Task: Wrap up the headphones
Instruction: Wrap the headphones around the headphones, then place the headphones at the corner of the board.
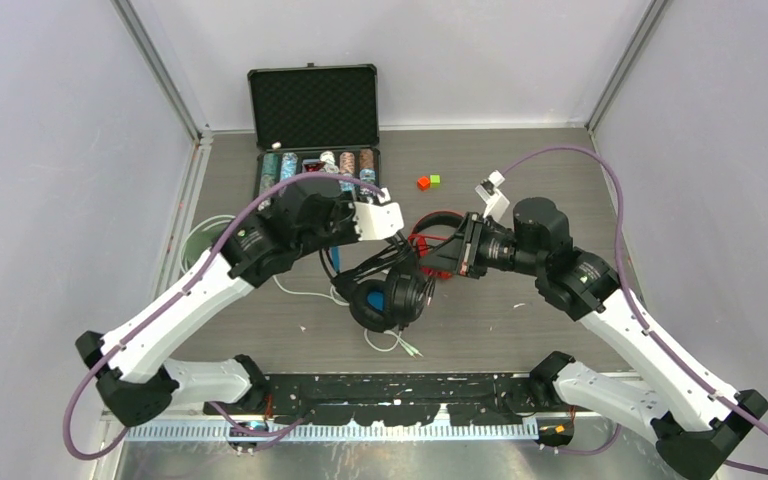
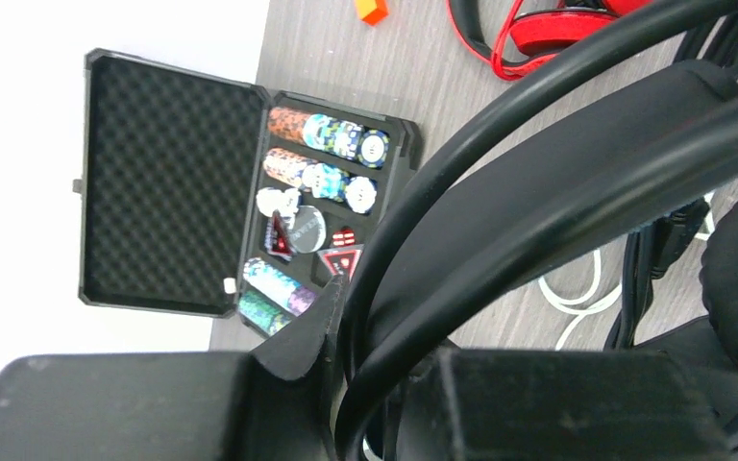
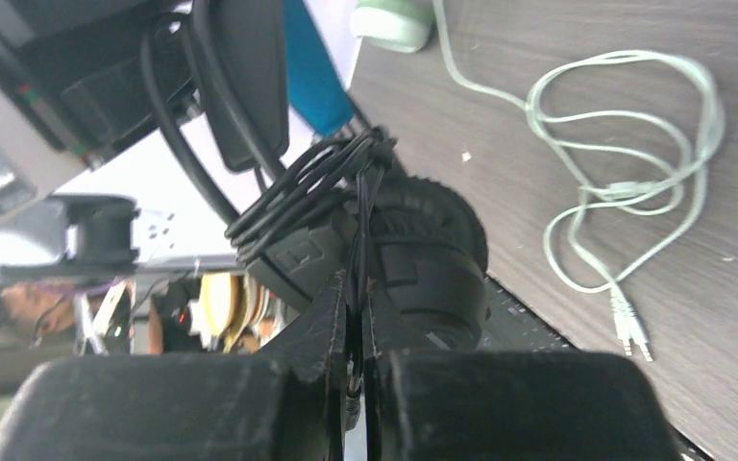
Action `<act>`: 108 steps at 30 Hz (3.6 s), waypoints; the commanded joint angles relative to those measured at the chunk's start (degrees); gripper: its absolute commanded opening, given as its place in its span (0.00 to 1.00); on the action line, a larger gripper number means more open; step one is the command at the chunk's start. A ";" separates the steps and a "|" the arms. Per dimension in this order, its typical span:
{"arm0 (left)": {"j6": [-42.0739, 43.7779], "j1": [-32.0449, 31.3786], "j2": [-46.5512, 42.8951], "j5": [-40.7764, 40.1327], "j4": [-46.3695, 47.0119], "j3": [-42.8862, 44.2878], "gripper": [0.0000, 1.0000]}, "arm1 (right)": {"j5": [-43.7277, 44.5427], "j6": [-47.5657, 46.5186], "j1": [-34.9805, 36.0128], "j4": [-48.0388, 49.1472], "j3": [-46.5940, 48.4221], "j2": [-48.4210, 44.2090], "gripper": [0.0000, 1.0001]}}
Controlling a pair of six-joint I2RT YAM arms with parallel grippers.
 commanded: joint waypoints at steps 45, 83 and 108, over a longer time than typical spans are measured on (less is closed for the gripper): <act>-33.65 -16.02 74.86 4.51 -6.65 57.77 0.00 | 89.98 8.61 -4.36 -20.76 -17.18 -14.54 0.00; -51.23 -11.45 64.41 23.87 13.98 44.16 0.62 | 85.33 23.69 -11.35 -25.33 -27.06 -16.40 0.01; -52.87 -11.38 44.97 0.35 8.33 37.61 0.64 | 83.69 23.40 -15.12 -20.63 -25.48 -3.98 0.05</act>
